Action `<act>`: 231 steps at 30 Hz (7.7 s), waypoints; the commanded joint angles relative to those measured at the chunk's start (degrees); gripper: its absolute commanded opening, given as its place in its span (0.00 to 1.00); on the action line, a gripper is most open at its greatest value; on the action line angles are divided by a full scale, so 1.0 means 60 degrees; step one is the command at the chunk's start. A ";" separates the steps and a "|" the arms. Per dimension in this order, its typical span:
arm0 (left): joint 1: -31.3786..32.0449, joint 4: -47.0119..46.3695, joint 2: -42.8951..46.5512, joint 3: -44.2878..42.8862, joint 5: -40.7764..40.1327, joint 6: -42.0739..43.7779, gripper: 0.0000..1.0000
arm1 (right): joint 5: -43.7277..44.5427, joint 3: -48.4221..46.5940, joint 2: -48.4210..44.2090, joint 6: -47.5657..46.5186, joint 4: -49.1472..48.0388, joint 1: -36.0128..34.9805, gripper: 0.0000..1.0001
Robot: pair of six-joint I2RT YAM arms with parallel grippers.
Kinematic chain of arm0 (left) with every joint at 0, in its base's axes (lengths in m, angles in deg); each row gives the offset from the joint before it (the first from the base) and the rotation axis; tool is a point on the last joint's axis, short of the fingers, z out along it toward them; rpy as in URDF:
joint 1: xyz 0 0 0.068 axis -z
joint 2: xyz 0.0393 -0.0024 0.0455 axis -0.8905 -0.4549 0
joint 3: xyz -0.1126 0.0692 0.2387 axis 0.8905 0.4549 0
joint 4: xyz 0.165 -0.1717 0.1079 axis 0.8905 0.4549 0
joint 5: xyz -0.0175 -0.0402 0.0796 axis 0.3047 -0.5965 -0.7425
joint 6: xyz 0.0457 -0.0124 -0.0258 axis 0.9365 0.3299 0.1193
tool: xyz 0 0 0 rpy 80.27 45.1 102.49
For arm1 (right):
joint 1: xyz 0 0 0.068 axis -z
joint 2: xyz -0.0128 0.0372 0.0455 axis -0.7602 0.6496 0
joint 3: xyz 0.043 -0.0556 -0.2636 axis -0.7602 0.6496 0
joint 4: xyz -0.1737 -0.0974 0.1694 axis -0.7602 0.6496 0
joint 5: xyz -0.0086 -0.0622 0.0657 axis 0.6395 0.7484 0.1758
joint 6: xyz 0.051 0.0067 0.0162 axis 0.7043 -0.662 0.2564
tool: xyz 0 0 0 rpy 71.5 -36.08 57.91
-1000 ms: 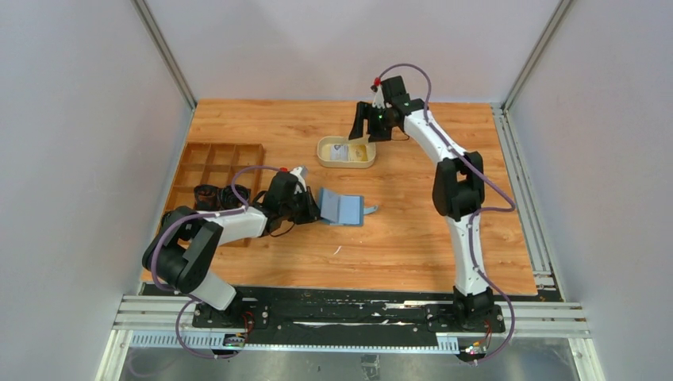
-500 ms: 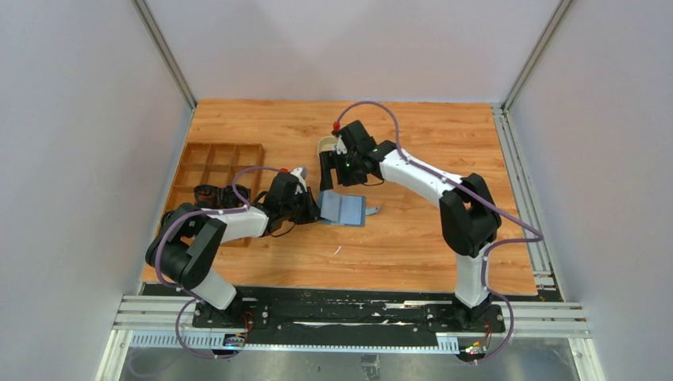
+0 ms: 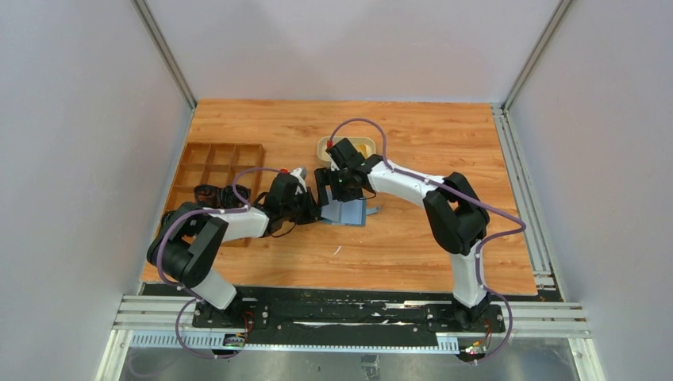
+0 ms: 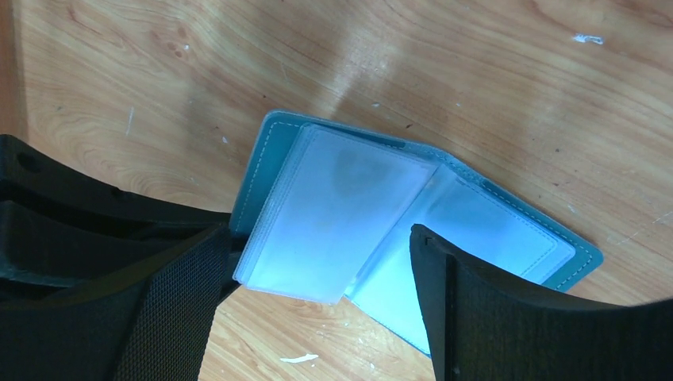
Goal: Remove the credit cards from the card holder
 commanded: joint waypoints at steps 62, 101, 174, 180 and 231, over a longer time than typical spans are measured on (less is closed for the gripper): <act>-0.0002 0.0256 -0.0865 0.0725 -0.0504 0.0207 0.00 | 0.2242 0.0945 -0.0656 -0.0296 0.1309 -0.0007 0.96; -0.0002 0.0007 -0.1188 0.0799 -0.0312 0.0209 0.00 | 0.1191 0.0087 -0.0776 -0.0363 0.1018 -0.0512 0.95; -0.0002 0.0405 -0.3047 0.0617 -0.1234 0.0283 0.00 | -0.1914 0.7855 -0.1085 0.5308 -0.9934 0.2371 0.94; -0.0002 0.0532 -0.2983 0.0579 -0.1294 0.0267 0.00 | -0.2330 0.8241 -0.0211 0.6476 -1.2228 0.2479 0.93; -0.0003 0.0812 -0.3307 0.0320 -0.1426 0.0252 0.00 | -0.3986 0.7802 0.1145 0.6472 -1.5681 0.2247 0.82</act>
